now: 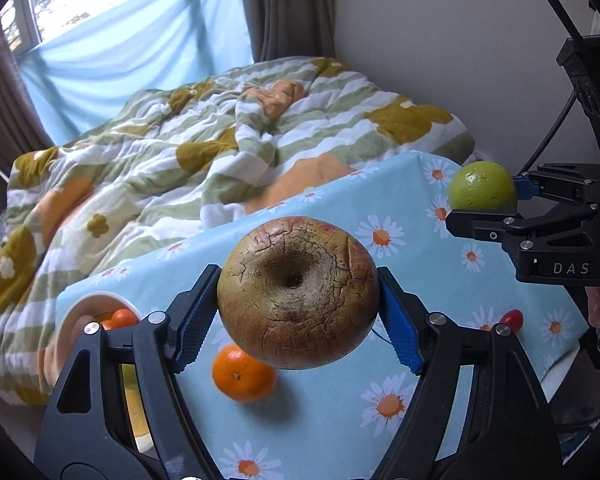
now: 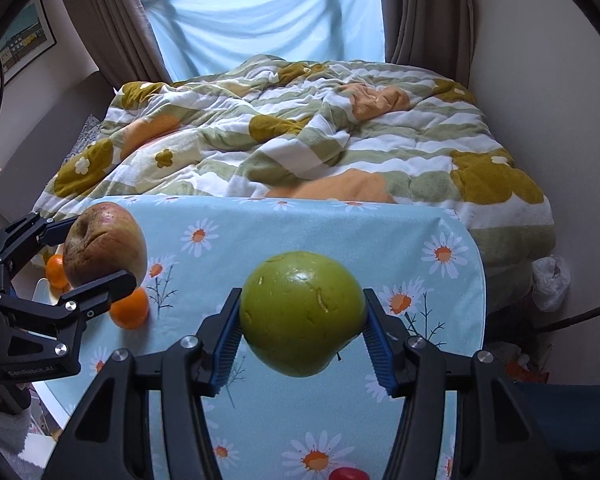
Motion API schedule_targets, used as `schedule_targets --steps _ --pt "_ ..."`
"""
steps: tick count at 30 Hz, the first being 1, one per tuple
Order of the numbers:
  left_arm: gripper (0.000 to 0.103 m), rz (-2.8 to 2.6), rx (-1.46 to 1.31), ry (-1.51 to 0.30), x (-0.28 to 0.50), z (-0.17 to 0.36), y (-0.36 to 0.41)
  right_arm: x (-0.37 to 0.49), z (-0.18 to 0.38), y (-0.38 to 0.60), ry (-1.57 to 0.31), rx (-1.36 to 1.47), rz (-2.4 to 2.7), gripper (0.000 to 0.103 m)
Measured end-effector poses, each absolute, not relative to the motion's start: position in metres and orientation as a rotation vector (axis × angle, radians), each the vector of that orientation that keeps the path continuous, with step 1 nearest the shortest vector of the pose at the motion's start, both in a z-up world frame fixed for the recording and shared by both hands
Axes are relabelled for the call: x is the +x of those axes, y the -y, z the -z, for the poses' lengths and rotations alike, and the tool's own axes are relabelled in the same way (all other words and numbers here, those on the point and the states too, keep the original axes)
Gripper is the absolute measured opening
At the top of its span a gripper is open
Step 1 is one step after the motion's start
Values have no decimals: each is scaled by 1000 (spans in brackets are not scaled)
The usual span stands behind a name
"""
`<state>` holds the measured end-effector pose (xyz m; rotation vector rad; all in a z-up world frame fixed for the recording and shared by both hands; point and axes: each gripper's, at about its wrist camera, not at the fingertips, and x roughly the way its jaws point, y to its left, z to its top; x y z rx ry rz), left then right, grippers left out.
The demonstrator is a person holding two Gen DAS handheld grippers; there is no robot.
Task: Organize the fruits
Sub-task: 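Place the brown apple in the bowl and open the left gripper while the right gripper carries the green apple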
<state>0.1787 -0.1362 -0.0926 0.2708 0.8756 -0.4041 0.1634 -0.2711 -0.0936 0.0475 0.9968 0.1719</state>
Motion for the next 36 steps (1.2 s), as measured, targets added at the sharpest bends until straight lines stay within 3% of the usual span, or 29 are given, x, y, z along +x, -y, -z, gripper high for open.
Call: schedule_targets --steps 16,36 --pt "82 199 211 -854 137 62 22 148 59 163 -937 -26 -393 52" --pt "82 329 305 -978 174 145 -81 194 107 38 -1011 28 -354 52"
